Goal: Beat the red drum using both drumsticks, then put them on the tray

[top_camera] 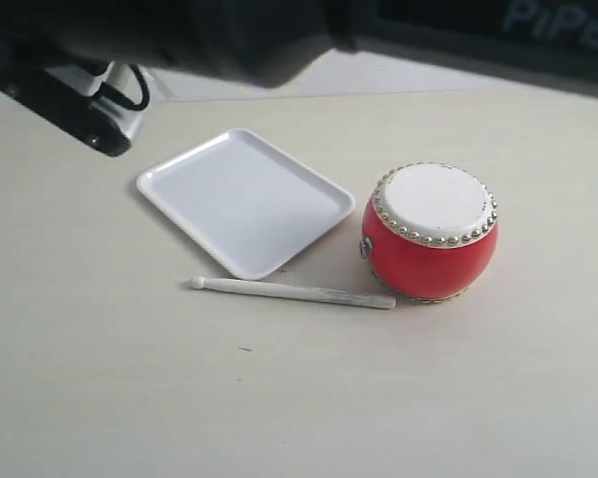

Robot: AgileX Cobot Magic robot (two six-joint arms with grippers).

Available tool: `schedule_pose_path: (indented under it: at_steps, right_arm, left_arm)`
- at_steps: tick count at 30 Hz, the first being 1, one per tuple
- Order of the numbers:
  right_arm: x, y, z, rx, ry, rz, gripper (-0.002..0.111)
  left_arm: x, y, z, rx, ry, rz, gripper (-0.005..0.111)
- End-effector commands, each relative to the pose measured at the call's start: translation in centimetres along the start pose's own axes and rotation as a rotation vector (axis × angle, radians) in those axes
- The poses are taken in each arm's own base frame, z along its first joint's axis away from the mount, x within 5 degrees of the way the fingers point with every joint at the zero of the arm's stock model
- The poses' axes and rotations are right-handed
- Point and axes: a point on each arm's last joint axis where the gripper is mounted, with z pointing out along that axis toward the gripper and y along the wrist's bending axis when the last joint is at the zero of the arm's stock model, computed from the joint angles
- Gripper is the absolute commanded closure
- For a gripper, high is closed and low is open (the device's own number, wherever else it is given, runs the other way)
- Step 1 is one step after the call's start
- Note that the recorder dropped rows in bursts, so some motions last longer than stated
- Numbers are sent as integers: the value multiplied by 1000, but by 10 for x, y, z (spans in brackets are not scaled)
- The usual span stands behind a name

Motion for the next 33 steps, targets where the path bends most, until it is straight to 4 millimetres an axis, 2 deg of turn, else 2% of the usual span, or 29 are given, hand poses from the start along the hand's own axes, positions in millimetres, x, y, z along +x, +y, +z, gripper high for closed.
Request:
schedule_pose_path:
  at_steps: [1, 5, 8, 12, 15, 16, 20, 28, 33]
  right_arm:
    - [20, 8, 14, -59, -7, 57, 108]
    - [28, 12, 26, -87, 9, 73, 108]
    - [30, 12, 27, -86, 20, 72, 108]
    - [30, 12, 27, -83, 21, 62, 108]
    - [30, 12, 27, -83, 21, 60, 108]
    - [30, 12, 27, -83, 21, 60, 108]
    - [24, 11, 22, -72, 14, 43, 108]
    - [-8, 14, 1, -20, 13, -108, 108]
    - [-13, 13, -6, -6, 2, -112, 108]
  left_arm:
    - [25, -1, 27, 44, 134, 8, 106]
    - [40, -8, 39, 145, 167, 65, 94]
    - [44, -11, 43, 181, 170, 68, 79]
    - [47, -12, 42, 204, 197, 104, 53]
    - [50, -16, 41, 251, 227, 111, 28]
    - [50, -18, 40, 272, 225, 119, 24]
    - [48, -23, 39, 324, 207, 86, 21]
    - [49, -27, 38, 367, 215, 107, 21]
    - [51, -28, 37, 389, 239, 110, 21]
